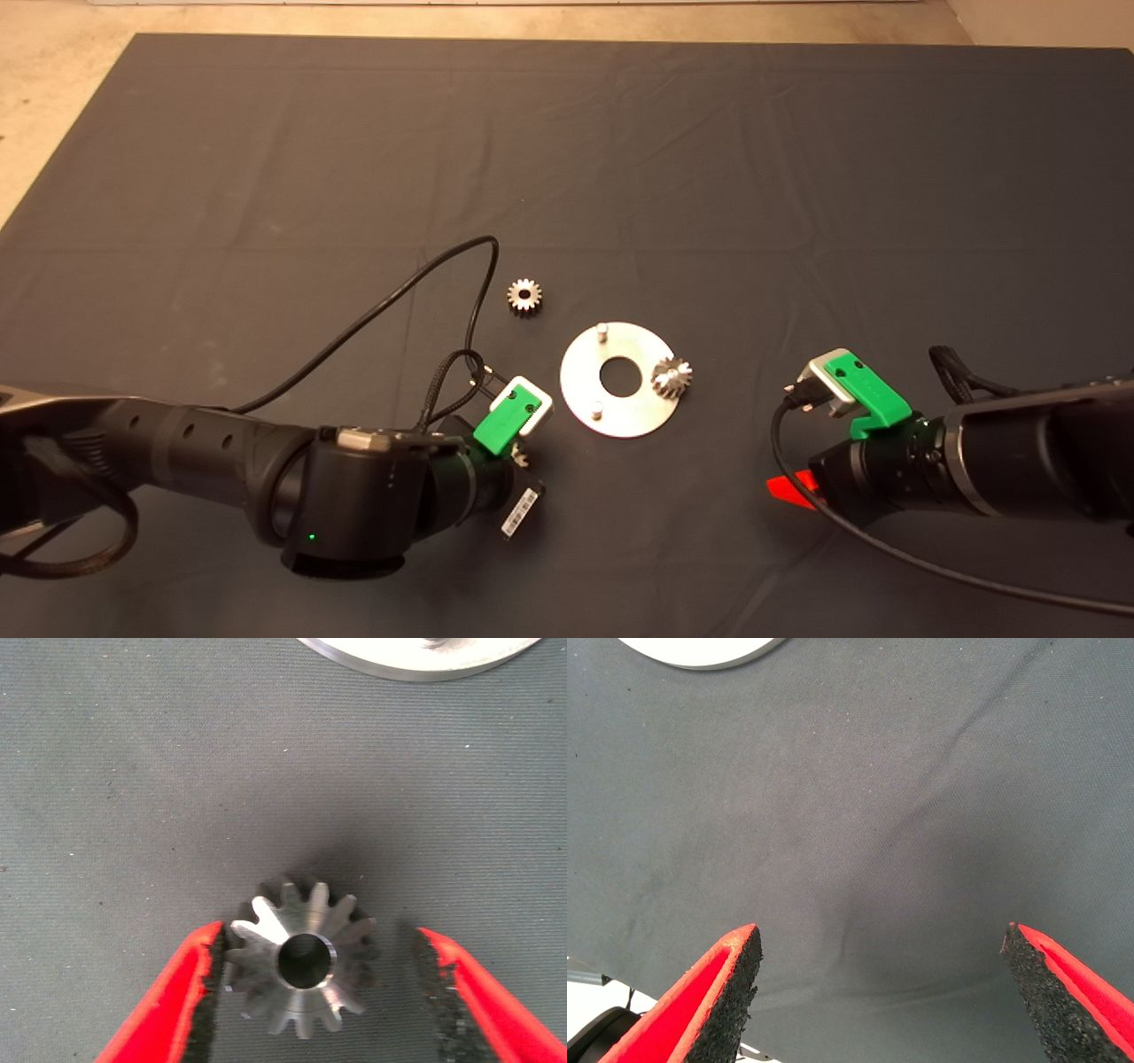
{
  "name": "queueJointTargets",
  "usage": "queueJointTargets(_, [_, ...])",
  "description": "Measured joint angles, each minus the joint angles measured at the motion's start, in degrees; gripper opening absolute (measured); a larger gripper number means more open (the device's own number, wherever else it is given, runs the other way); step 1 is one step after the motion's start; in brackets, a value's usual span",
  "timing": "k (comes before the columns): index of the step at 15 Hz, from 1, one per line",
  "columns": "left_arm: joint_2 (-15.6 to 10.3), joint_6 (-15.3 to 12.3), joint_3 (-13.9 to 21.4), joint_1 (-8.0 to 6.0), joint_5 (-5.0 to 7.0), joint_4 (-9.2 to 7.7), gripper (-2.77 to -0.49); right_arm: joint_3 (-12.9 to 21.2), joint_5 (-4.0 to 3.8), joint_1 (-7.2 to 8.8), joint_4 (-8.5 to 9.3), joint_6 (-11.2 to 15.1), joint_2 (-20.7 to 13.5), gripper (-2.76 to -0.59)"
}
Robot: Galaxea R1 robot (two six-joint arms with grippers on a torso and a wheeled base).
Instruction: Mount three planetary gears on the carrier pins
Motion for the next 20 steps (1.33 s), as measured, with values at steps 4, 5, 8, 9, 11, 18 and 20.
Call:
queueJointTargets(4, [0.0, 0.0, 0.0, 0.0, 0.09, 0.11, -2.01, 0.0, -0.03, 1.21, 0.2, 0.0, 0.0, -1.34])
queueJointTargets(5, [0.0, 0.1, 0.0, 0.01, 0.18, 0.13, -2.04, 0.0, 0.0, 1.37, 0.23, 0.0, 0.0, -1.34])
queueJointTargets(8, [0.0, 0.1, 0.0, 0.33, 0.22, 0.72, -2.04, 0.1, -0.02, 1.81, 0.48, 0.0, 0.0, -1.34])
queueJointTargets(9, [0.0, 0.1, 0.0, 0.33, 0.22, 0.78, -2.1, 0.1, -0.05, 2.0, 0.56, 0.0, 0.0, -1.34])
queueJointTargets(11, [0.0, 0.2, 0.0, 0.5, 0.29, 1.0, -2.17, 0.2, -0.03, 2.02, 0.69, 0.0, 0.0, -1.34])
queueJointTargets(18, [0.0, 0.2, 0.0, 0.63, 0.33, 1.31, -2.26, 0.2, -0.03, 2.17, 0.94, 0.0, 0.0, -1.34])
queueJointTargets(20, [0.0, 0.2, 0.0, 0.63, 0.31, 1.35, -2.26, 0.2, -0.03, 2.17, 0.94, 0.0, 0.0, -1.34])
